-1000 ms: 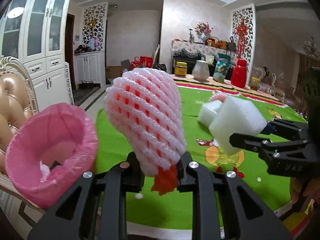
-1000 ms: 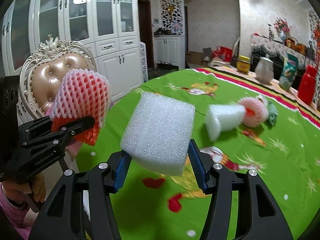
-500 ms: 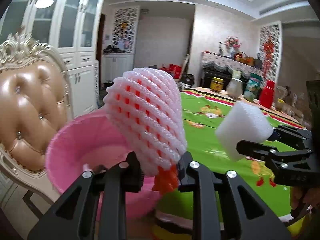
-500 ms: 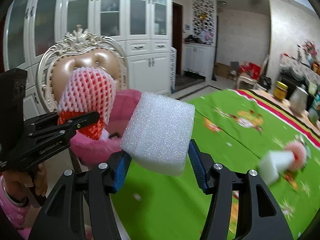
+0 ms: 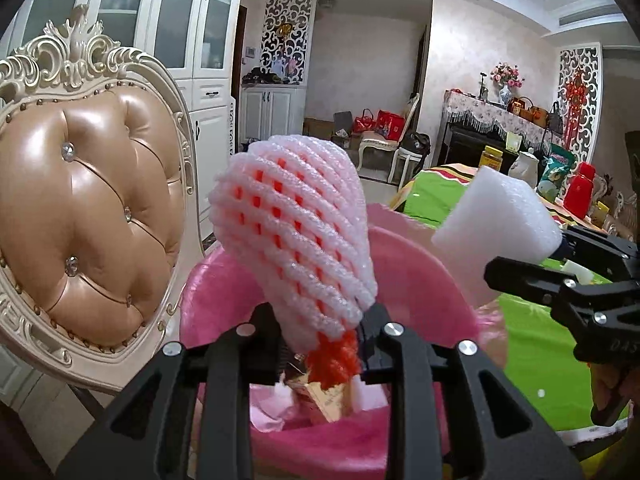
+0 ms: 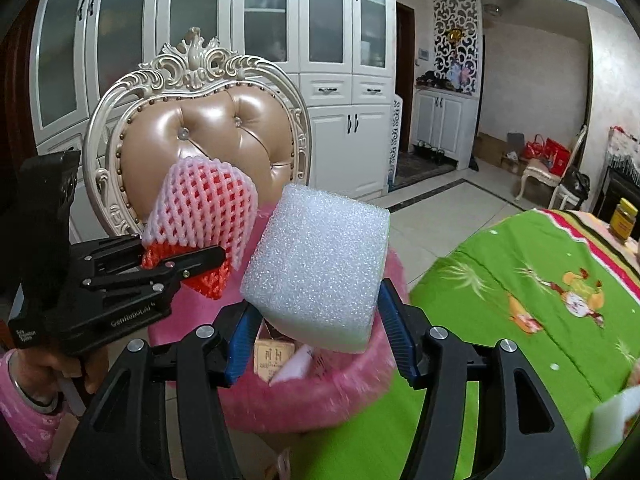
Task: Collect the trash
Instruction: 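Open both tools to drop the net and foam block into the wastebasket, then grasp a white foam sheet with the left tool while the right tool grasps the green cloth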
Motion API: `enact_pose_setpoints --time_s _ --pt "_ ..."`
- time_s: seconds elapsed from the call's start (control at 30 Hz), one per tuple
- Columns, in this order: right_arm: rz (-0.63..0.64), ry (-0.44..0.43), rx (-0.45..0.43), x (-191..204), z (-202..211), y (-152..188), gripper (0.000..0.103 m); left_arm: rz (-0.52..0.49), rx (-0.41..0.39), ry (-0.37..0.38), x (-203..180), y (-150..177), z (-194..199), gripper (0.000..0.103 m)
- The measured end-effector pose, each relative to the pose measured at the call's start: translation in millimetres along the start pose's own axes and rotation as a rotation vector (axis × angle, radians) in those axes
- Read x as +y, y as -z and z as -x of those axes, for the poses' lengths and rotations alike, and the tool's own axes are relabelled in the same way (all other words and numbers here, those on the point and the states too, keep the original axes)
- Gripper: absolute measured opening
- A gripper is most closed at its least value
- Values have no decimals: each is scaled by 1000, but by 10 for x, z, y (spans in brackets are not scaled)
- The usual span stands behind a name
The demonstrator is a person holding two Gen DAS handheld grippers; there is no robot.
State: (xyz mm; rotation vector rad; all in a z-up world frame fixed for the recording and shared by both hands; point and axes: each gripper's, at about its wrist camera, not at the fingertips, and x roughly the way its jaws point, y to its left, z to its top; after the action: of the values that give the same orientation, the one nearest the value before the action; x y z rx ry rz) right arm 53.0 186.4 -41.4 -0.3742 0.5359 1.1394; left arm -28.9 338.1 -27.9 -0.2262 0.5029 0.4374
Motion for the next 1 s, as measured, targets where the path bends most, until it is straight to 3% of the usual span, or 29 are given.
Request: enact_pose_setpoints --time_s 0.07,0.1,0.13,0.2,0.37,0.43,0.57,0.67,0.83,1.0 --pt "-8 -14 7 -2 -89 -22 63 -2 12 -6 42 -3 -87 32" --pt "-14 -11 12 -11 -126 -25 72 -3 16 -21 47 9 -113 43" --pt "-24 -6 10 -25 -137 -17 73 -2 15 -33 66 16 -127 58" --pt "-49 -11 7 -74 -115 -4 75 7 -5 -70 94 31 -112 75" --pt "-73 33 -16 -275 157 109 76 15 -44 -157 36 80 49 99" --pt "-84 67 -32 -398 337 181 76 -3 -64 -174 -81 87 126 98" --pt "-131 146 -56 -711 707 379 78 -69 -87 -138 -515 67 242 98" --pt "-184 229 -67 -1072 1061 600 78 -124 -106 -56 -958 30 286 98" --pt "-308 351 -75 -1679 1596 991 78 -176 -55 116 -1796 -5 147 98" --pt "-391 482 -61 -2183 2044 1400 78 -241 -5 233 -2612 5 -89 98"
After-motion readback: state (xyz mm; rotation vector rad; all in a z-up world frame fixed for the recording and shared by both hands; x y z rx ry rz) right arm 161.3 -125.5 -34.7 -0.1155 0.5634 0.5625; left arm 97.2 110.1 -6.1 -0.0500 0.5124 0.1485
